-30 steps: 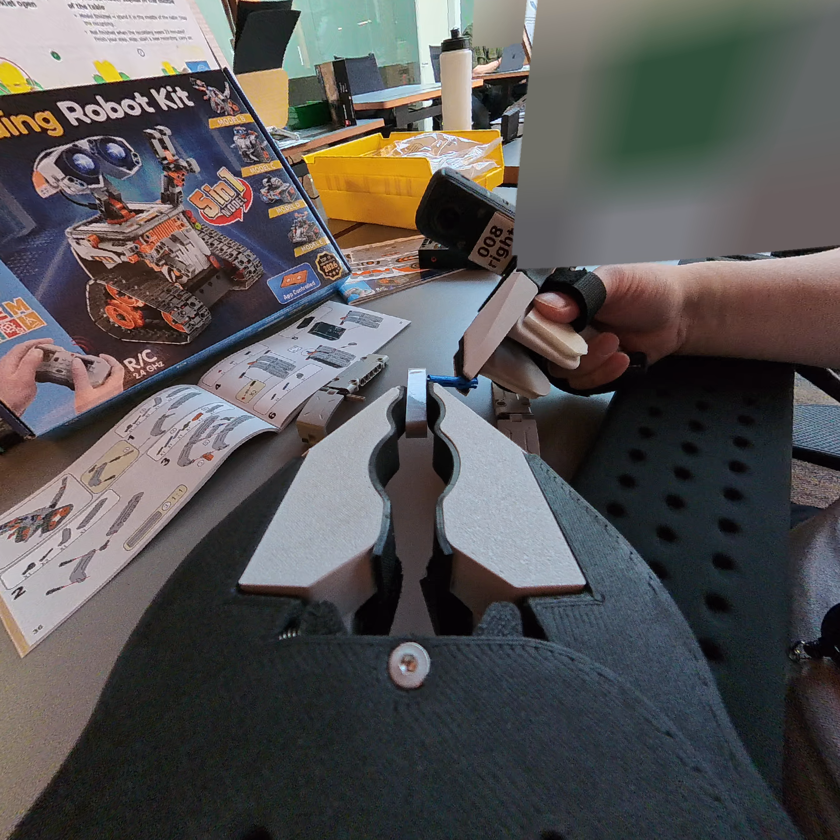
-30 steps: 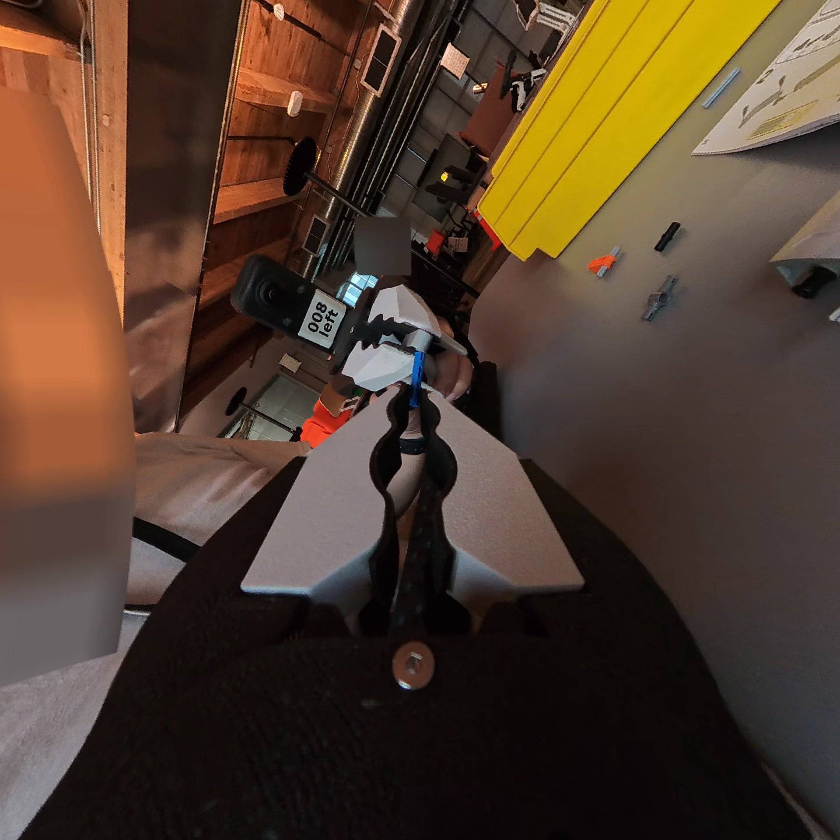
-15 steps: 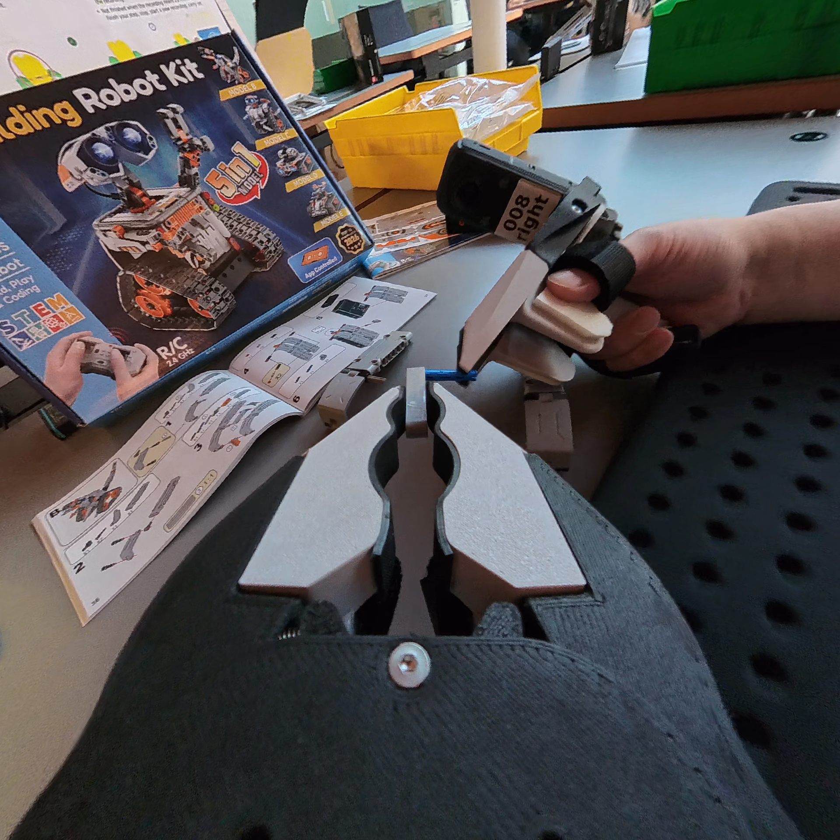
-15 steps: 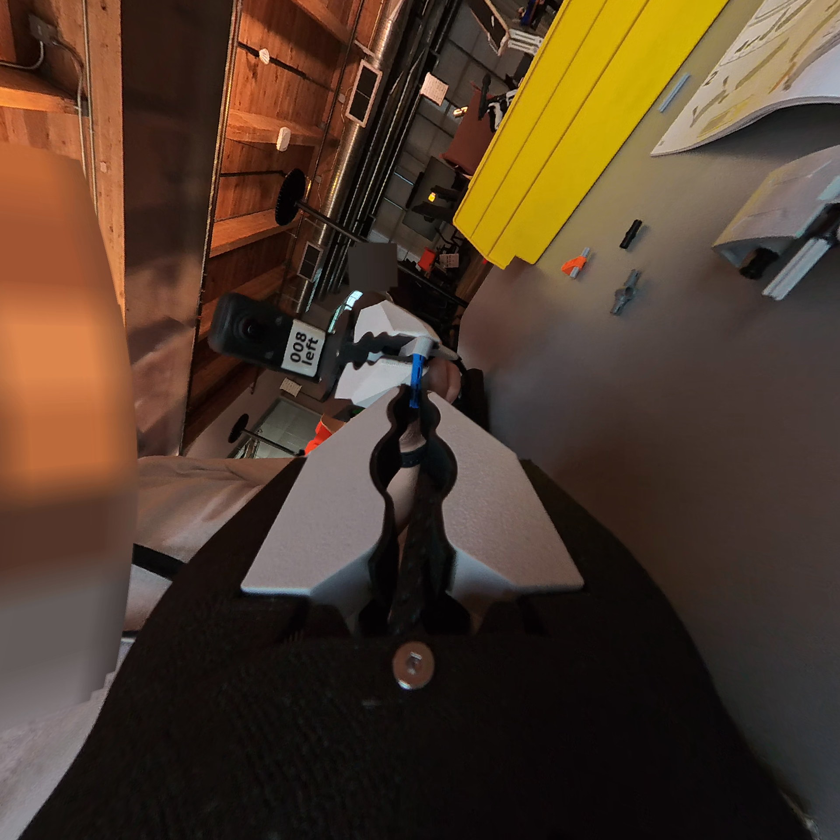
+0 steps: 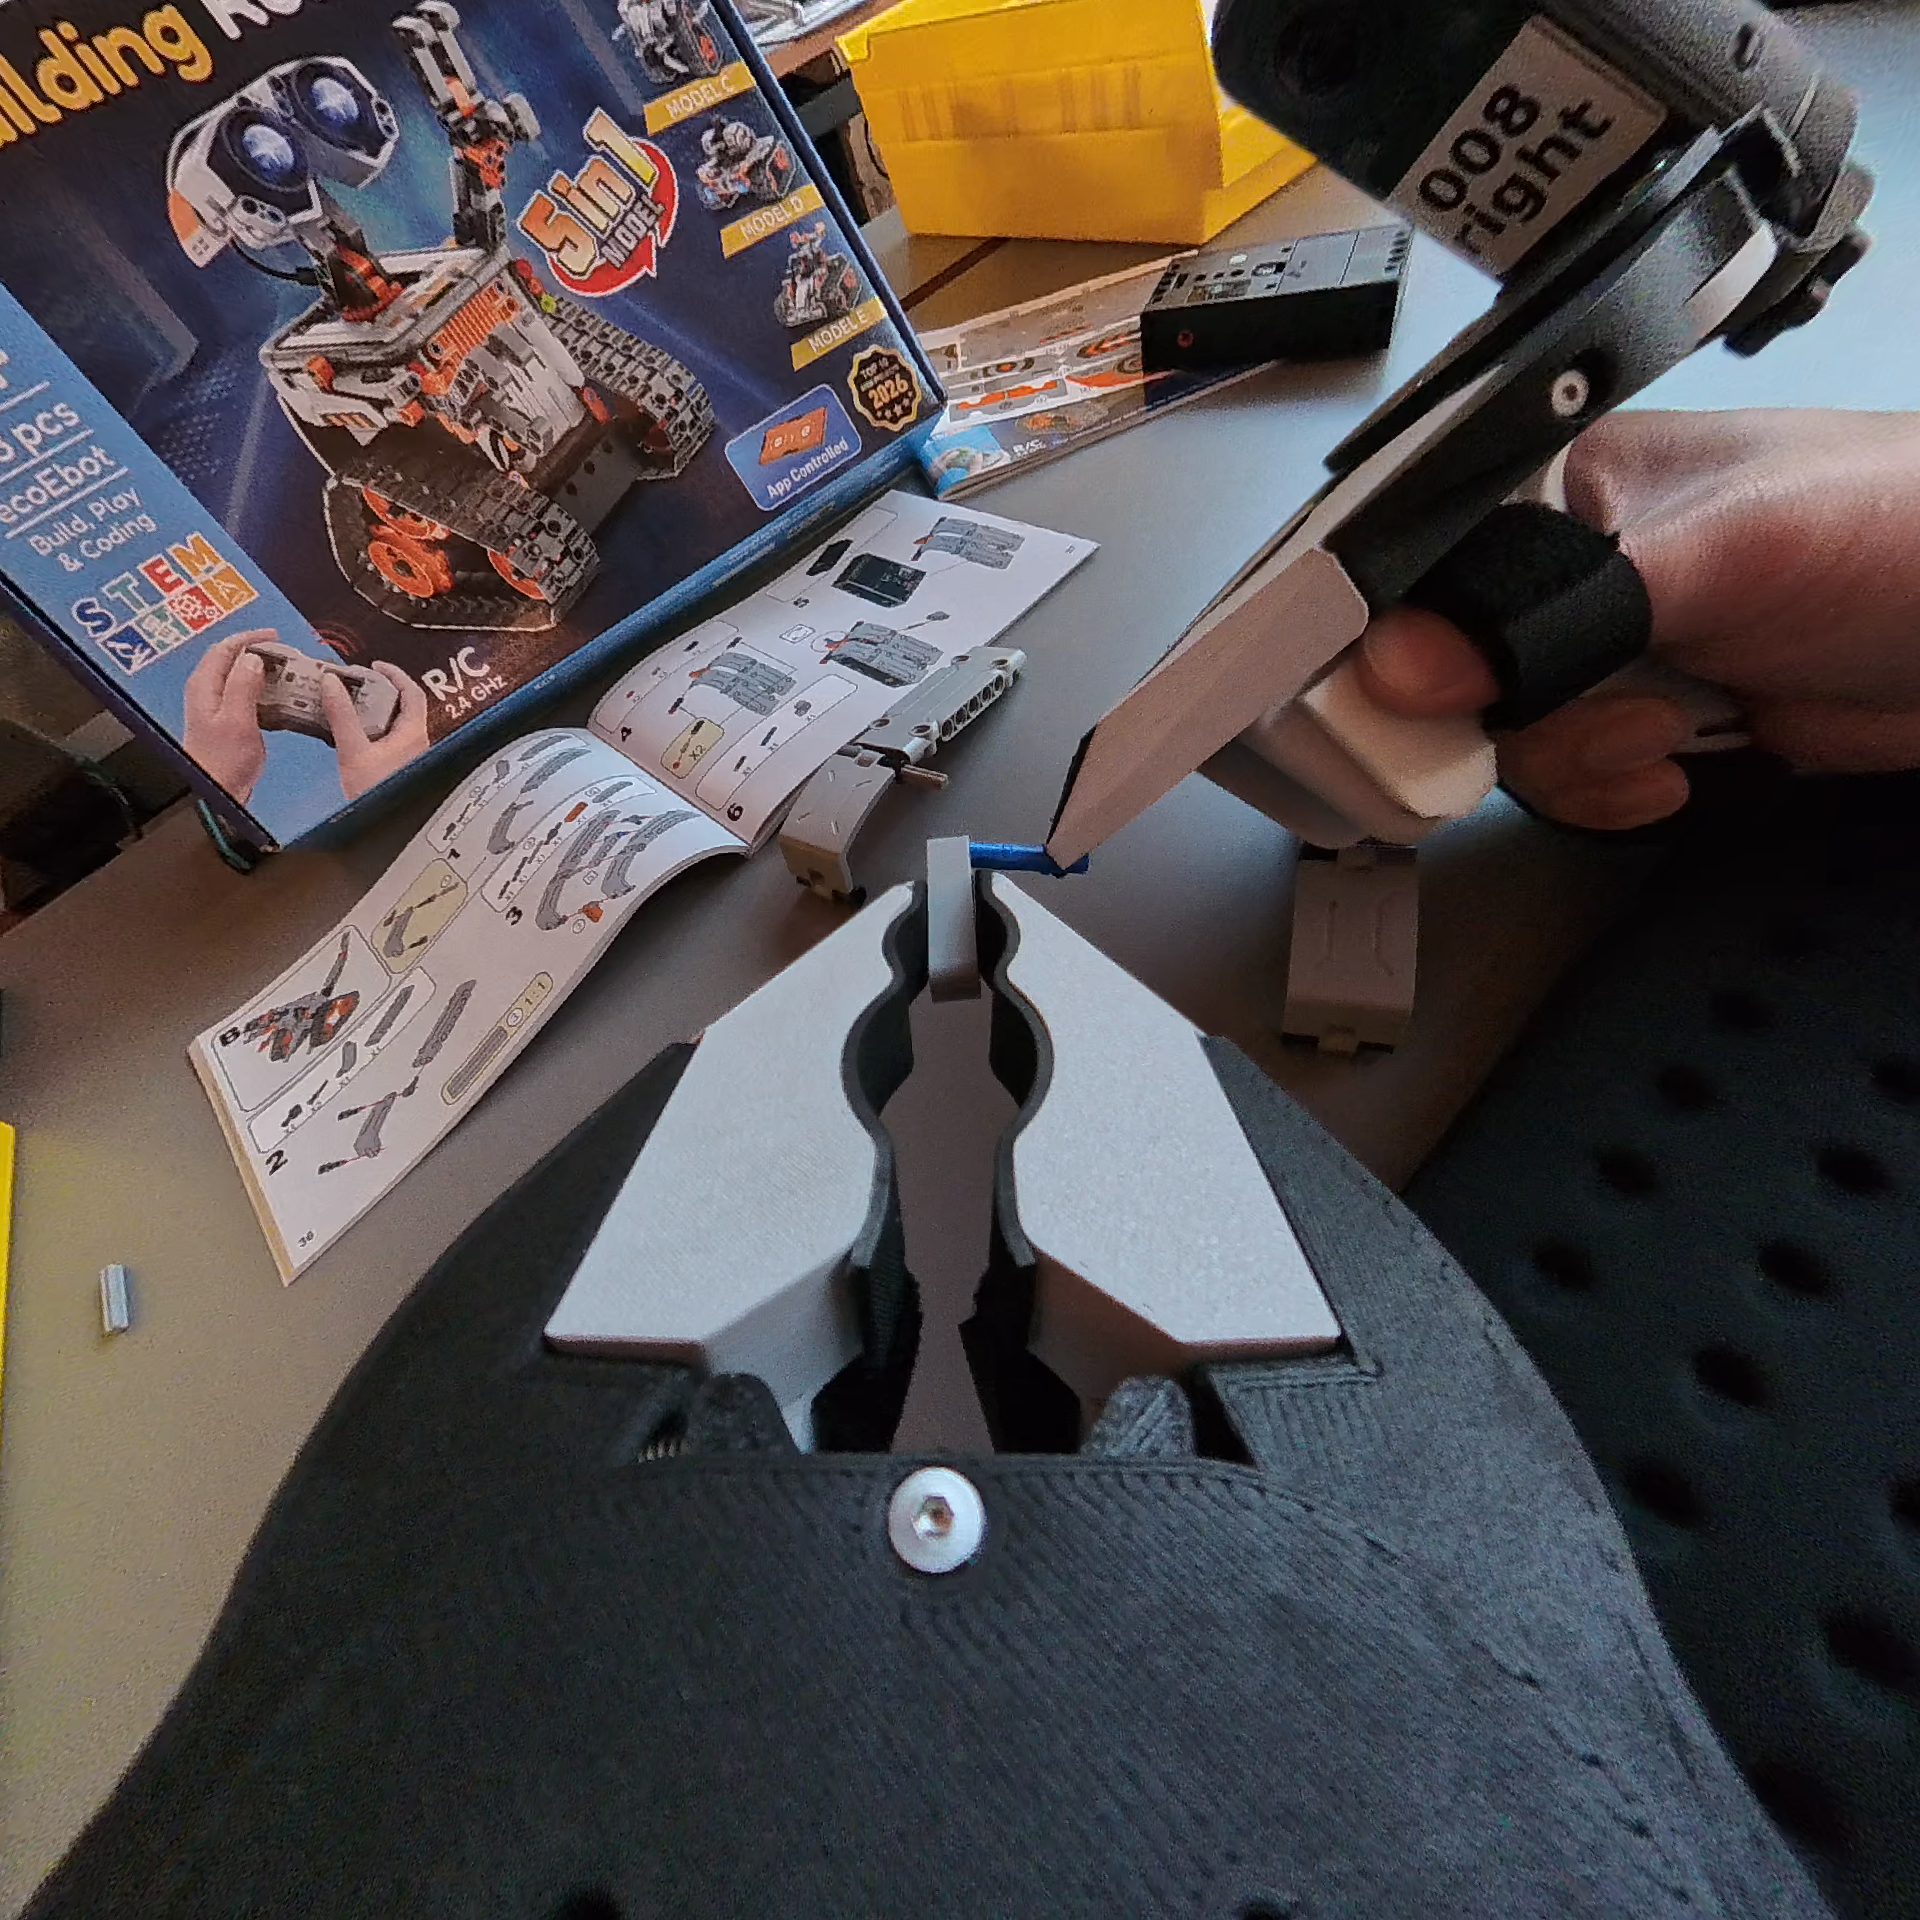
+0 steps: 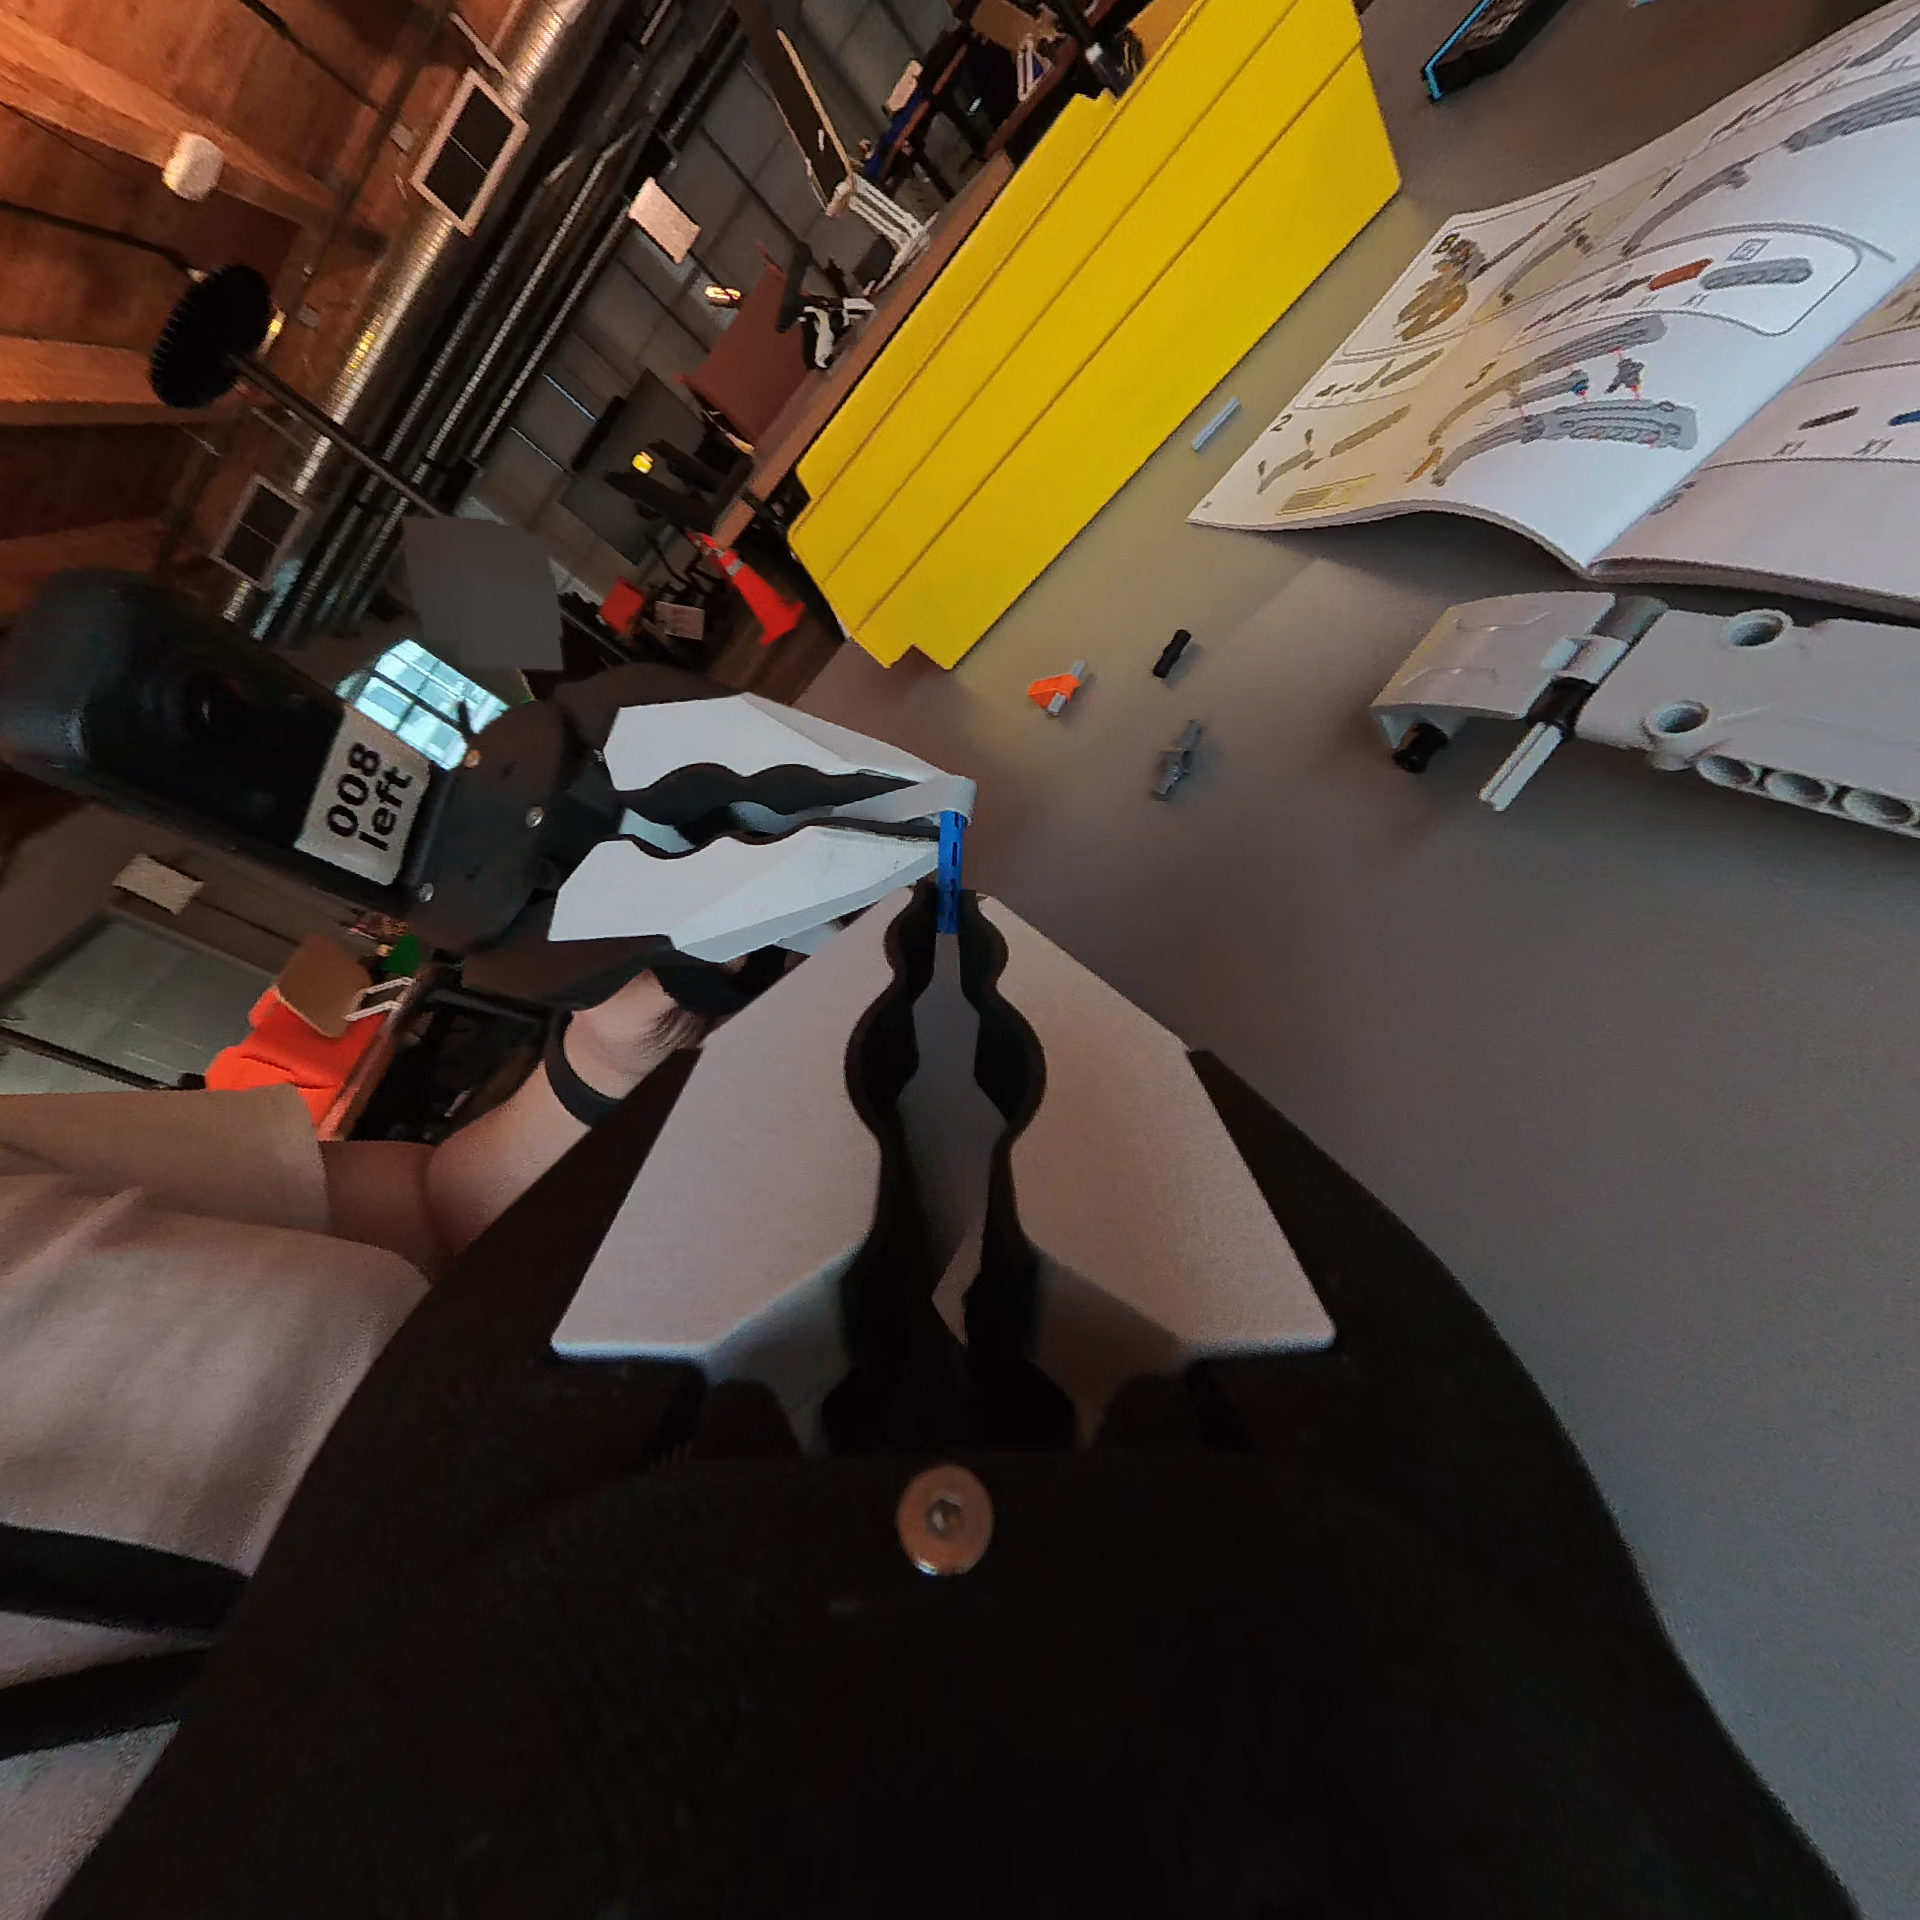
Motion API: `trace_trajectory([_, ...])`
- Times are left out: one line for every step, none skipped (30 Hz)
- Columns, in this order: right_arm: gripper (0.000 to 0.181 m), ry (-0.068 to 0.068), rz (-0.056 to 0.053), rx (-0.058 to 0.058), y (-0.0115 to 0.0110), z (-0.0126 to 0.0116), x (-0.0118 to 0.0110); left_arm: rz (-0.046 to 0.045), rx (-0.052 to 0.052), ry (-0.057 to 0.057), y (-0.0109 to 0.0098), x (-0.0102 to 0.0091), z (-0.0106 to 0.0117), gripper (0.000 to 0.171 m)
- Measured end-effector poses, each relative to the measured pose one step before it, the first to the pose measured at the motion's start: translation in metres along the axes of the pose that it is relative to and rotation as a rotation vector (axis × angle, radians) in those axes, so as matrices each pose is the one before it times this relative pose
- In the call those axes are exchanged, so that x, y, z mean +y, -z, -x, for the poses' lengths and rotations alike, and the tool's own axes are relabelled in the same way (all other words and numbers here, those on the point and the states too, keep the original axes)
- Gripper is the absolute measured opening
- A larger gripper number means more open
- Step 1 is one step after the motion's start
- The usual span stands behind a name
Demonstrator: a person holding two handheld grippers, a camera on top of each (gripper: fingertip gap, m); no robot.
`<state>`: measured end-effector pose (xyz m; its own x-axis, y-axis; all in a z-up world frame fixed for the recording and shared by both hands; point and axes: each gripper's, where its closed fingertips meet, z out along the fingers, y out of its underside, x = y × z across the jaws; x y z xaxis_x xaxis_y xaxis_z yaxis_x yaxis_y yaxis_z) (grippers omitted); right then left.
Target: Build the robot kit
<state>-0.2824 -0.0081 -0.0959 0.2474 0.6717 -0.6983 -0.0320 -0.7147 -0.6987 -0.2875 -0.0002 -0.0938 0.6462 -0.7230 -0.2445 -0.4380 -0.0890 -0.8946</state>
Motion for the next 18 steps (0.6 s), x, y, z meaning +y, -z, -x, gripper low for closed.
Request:
trace_trajectory([0.002, 0.0125, 0.0033, 0.0151, -0.00037, -0.00101, 0.00057, 0.00813, -0.0042, -0.0076, -0.00030, 0.00125, 0.00003, 0.007])
trace_trajectory([0.002, 0.0091, 0.0051, 0.0122, -0.00047, -0.00087, 0.00080, 0.00777, -0.0037, -0.0081, -0.00030, 0.00132, 0.00003, 0.007])
trace_trajectory([0.002, 0.0071, 0.0055, 0.0097, -0.00064, -0.00075, 0.00085, 0.00722, -0.0019, -0.0065, -0.00005, 0.00132, -0.00005, 0.006])
trace_trajectory([0.002, 0.0078, 0.0041, 0.0090, -0.00040, -0.00064, 0.00063, 0.00556, 0.0003, -0.0043, -0.00016, 0.00111, -0.00008, 0.006])
trace_trajectory([0.002, 0.0100, 0.0041, 0.0097, -0.00055, -0.00039, 0.00075, 0.00449, 0.0020, -0.0011, -0.00005, 0.00095, -0.00010, 0.007])
trace_trajectory([0.002, 0.0135, 0.0046, 0.0132, -0.00055, -0.00065, 0.00079, 0.00537, 0.0022, -0.0009, -0.00013, 0.00105, 0.00000, 0.007])
trace_trajectory([0.002, 0.0172, 0.0049, 0.0159, -0.00048, -0.00060, 0.00083, 0.00491, 0.0010, -0.0029, -0.00011, 0.00097, -0.00019, 0.007])
trace_trajectory([0.002, 0.0194, 0.0035, 0.0161, -0.00040, -0.00037, 0.00054, 0.00333, -0.0003, -0.0054, -0.00008, 0.00072, -0.00012, 0.007])
trace_trajectory([0.002, 0.0191, 0.0028, 0.0151, -0.00040, -0.00019, 0.00039, 0.00274, -0.0006, -0.0065, 0.00002, 0.00066, -0.00015, 0.007])
trace_trajectory([0.002, 0.0188, 0.0046, 0.0148, -0.00037, -0.00021, 0.00073, 0.00361, 0.0006, -0.0061, 0.00013, 0.00086, -0.00014, 0.007])
trace_trajectory([0.002, 0.0185, 0.0057, 0.0145, -0.00058, -0.00014, 0.00095, 0.00406, 0.0008, -0.0063, 0.00006, 0.00096, -0.00024, 0.007])
trace_trajectory([0.002, 0.0182, 0.0056, 0.0144, -0.00050, -0.00028, 0.00077, 0.00433, 0.0003, -0.0064, 0.00008, 0.00099, -0.00018, 0.007])
trace_trajectory([0.002, 0.0175, 0.0072, 0.0146, -0.00071, -0.00031, 0.00100, 0.00549, 0.0005, -0.0068, -0.00007, 0.00112, -0.00025, 0.007])
trace_trajectory([0.002, 0.0176, 0.0077, 0.0144, -0.00065, -0.00032, 0.00109, 0.00541, 0.0010, -0.0057, -0.00009, 0.00115, -0.00028, 0.007])
trace_trajectory([0.002, 0.0156, 0.0071, 0.0117, -0.00069, -0.00008, 0.00101, 0.00301, 0.0016, -0.0043, 0.00015, 0.00095, -0.00032, 0.007])
trace_trajectory([0.002, 0.0138, 0.0061, 0.0094, -0.00060, 0.00001, 0.00090, 0.00186, 0.0026, -0.0023, 0.00021, 0.00072, -0.00035, 0.007])
trace_trajectory([0.002, 0.0130, 0.0049, 0.0084, -0.00048, 0.00010, 0.00059, 0.00257, 0.0029, -0.0038, 0.00032, 0.00087, -0.00023, 0.007])
trace_trajectory([0.002, 0.0130, 0.0067, 0.0083, -0.00067, 0.00016, 0.00093, 0.00214, 0.0024, -0.0041, 0.00037, 0.00091, -0.00033, 0.007])
